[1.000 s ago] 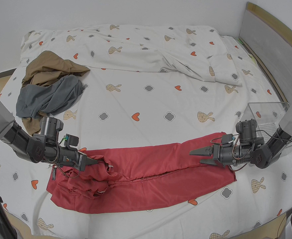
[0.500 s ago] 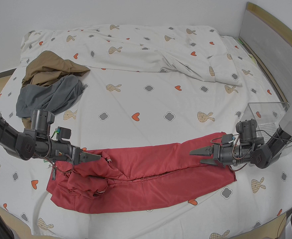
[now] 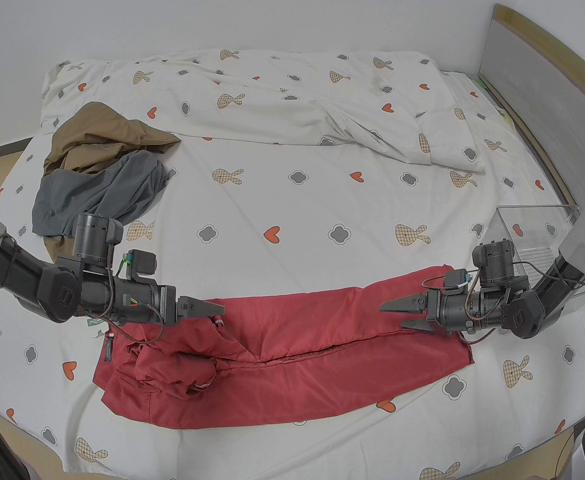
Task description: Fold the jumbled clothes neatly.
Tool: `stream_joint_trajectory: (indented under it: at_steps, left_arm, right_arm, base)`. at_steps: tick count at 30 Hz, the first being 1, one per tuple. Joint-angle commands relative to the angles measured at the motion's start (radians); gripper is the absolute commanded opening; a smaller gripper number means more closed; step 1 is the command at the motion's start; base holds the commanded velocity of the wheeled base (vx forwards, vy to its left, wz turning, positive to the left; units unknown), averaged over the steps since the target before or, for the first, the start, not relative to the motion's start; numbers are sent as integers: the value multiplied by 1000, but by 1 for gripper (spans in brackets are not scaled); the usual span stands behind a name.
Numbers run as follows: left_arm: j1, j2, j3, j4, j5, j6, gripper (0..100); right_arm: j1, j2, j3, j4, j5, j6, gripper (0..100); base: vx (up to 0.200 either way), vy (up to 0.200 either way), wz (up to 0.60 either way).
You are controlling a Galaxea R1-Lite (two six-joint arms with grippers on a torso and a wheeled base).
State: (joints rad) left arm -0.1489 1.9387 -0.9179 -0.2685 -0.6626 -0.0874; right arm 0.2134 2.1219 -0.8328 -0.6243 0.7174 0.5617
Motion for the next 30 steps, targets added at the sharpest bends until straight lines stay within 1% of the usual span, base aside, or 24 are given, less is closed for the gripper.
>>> stream_joint_trajectory:
  at_steps: [1, 7, 8, 11, 13, 16, 17, 19, 20, 21, 23, 25, 26, 27, 28, 29, 30]
  left_arm:
    - [-14, 126, 13, 0, 0, -2, 100]
    - [17, 201, -7, 0, 9, -3, 100]
    - [25, 209, -15, 2, 9, -3, 100]
    - [31, 198, -16, 2, 9, -11, 100]
    - [31, 181, -9, 2, 9, -29, 100]
    - [25, 141, 4, 2, 9, -52, 100]
    - [20, 100, 16, 3, 9, -72, 100]
    - [20, 100, 16, 3, 9, -72, 100]
    - [11, 2, 39, 3, 6, -121, 100]
    - [5, -83, 51, 3, -2, -170, 100]
    - [-6, -193, 59, 5, -5, -247, 100]
    - [-8, -293, 57, 8, -5, -337, 100]
    - [-8, -310, 57, 8, -5, -354, 100]
    - [-6, -389, 50, 23, -5, -448, 100]
    - [-6, -389, 50, 23, -5, -448, 100]
    - [14, -472, 34, 52, -5, -541, 100]
    - [42, -508, 27, 69, -5, -569, 100]
  right_arm:
    - [-2, -19, 1, 0, -1, 1, 100]
    - [-19, -137, 49, 0, -21, -13, 100]
    - [-37, -165, 60, 0, -41, -48, 100]
    - [-78, -192, 80, 1, -58, -120, 100]
    - [-104, -221, 90, 6, -58, -144, 100]
    - [-121, -238, 104, 11, -58, -149, 100]
    - [-138, -234, 110, 9, -58, -152, 100]
    - [-138, -234, 110, 9, -58, -152, 100]
    - [-177, -229, 112, 6, -58, -154, 100]
    - [-193, -221, 112, 5, -58, -155, 100]
    - [-209, -206, 115, 3, -58, -175, 100]
    - [-221, -184, 123, 3, -58, -226, 100]
    - [-224, -183, 126, 3, -58, -235, 100]
    - [-233, -181, 147, 3, -58, -289, 100]
    - [-233, -181, 147, 3, -58, -289, 100]
    - [-241, -186, 167, 3, -59, -344, 100]
    - [-241, -188, 179, 3, -59, -361, 100]
  base:
    - [0, 0, 0]
    - [0, 0, 0]
    - [0, 0, 0]
    - [0, 0, 0]
    - [0, 0, 0]
    - [0, 0, 0]
    - [0, 0, 0]
    - [0, 0, 0]
    - [0, 0, 0]
    - [0, 0, 0]
    - [0, 0, 0]
    - [0, 0, 0]
    - [0, 0, 0]
    - [0, 0, 0]
    - [0, 0, 0]
    - [0, 0, 0]
    - [0, 0, 0]
